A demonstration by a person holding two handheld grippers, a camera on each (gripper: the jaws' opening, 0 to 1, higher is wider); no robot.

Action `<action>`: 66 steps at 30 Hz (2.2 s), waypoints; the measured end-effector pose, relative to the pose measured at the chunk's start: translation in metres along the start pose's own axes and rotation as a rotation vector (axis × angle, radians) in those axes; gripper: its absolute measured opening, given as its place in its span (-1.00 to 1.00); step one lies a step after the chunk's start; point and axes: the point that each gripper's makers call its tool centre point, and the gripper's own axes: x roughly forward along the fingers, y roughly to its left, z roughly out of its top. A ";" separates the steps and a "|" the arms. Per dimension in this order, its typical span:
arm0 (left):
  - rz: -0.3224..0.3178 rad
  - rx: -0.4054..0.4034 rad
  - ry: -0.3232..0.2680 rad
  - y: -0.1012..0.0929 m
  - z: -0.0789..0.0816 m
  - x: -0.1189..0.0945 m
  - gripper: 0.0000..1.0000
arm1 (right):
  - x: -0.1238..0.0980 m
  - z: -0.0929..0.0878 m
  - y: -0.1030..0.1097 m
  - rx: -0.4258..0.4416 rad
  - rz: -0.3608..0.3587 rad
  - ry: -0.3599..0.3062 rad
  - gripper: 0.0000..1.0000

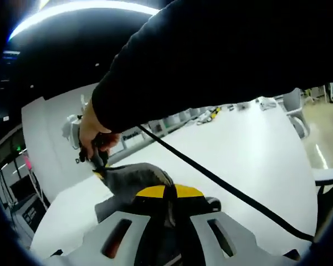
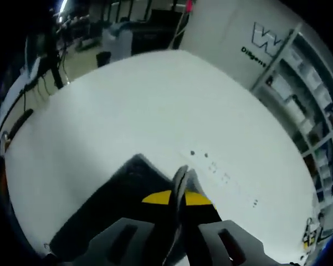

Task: Open the folded towel by lifting each exposed corner and separating the folded layers until the towel lies flat within the target outline without major curled edges

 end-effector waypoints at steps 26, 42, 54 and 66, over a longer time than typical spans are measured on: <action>-0.142 0.050 -0.013 -0.087 0.034 0.047 -0.95 | -0.044 -0.097 -0.095 0.088 -0.079 -0.080 -1.00; -0.208 -0.003 0.024 -0.128 0.023 0.078 -0.95 | -0.034 -0.158 -0.132 0.079 -0.164 -0.058 -1.00; -0.259 -0.056 0.083 -0.154 0.007 0.095 -0.95 | 0.000 -0.189 -0.144 0.070 -0.172 -0.061 -1.00; -0.299 -0.044 0.132 -0.172 -0.003 0.104 -0.95 | 0.012 -0.196 -0.156 0.034 -0.163 -0.038 -0.99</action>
